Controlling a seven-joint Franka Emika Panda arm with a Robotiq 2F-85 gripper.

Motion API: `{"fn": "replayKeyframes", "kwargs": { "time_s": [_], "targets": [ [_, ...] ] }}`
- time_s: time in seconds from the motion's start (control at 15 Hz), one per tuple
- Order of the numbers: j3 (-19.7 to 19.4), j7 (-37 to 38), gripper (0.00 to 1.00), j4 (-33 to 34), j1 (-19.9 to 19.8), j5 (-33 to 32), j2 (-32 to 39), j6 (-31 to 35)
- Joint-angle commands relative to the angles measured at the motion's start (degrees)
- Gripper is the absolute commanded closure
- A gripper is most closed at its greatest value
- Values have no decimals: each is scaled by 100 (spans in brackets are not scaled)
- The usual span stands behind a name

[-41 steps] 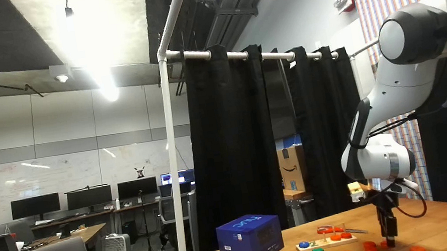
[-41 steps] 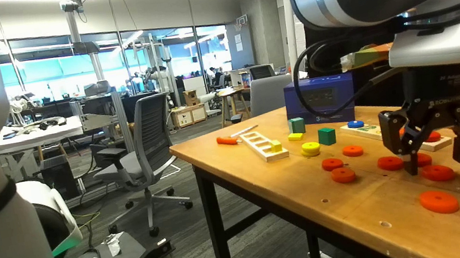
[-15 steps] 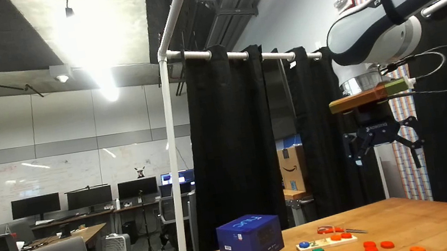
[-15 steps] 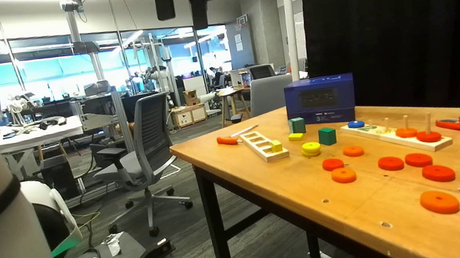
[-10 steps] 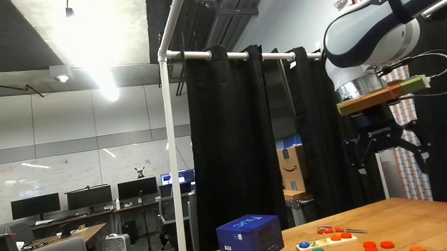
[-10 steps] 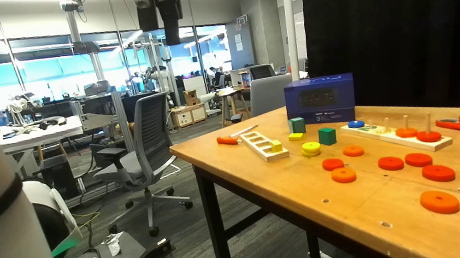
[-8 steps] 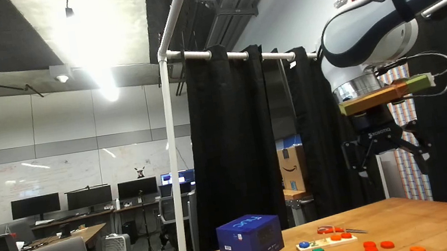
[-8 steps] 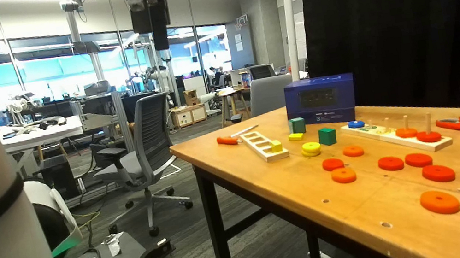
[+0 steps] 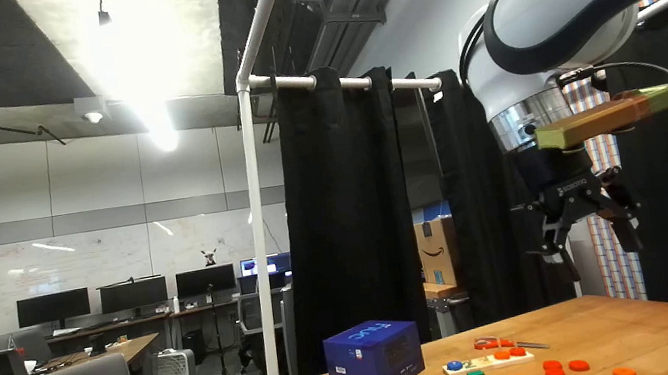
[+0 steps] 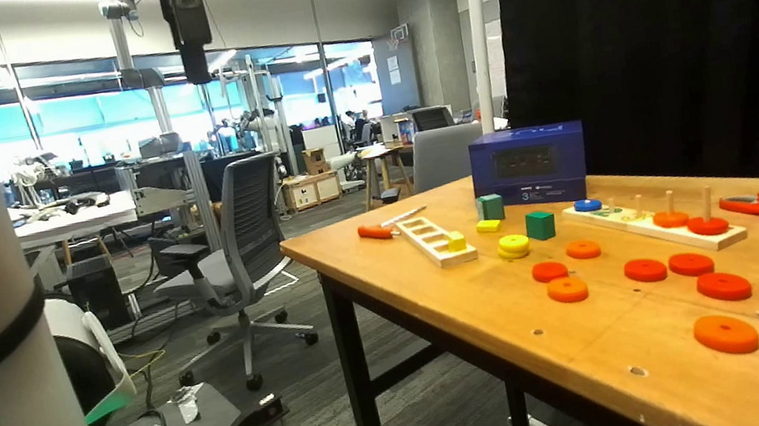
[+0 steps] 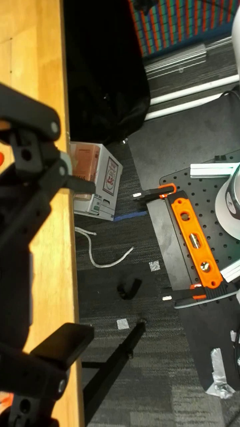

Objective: Detach an orange disc from the wooden rack and put it on the table

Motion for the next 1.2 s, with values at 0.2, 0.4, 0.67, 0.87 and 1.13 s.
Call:
{"fn": "replayKeyframes", "kwargs": {
  "time_s": [0.2,0.4,0.67,0.87,1.13],
  "targets": [
    [-590,-1656,0,-195,132,-82,-749,631],
    [-1022,-2150,0,-280,121,169,-884,1078],
    [-1062,-2018,0,-183,-111,399,-701,904],
    [-1088,-2022,0,-187,-115,429,-700,925],
    [-1087,-2021,0,-191,-114,432,-700,945]
  ]
}}
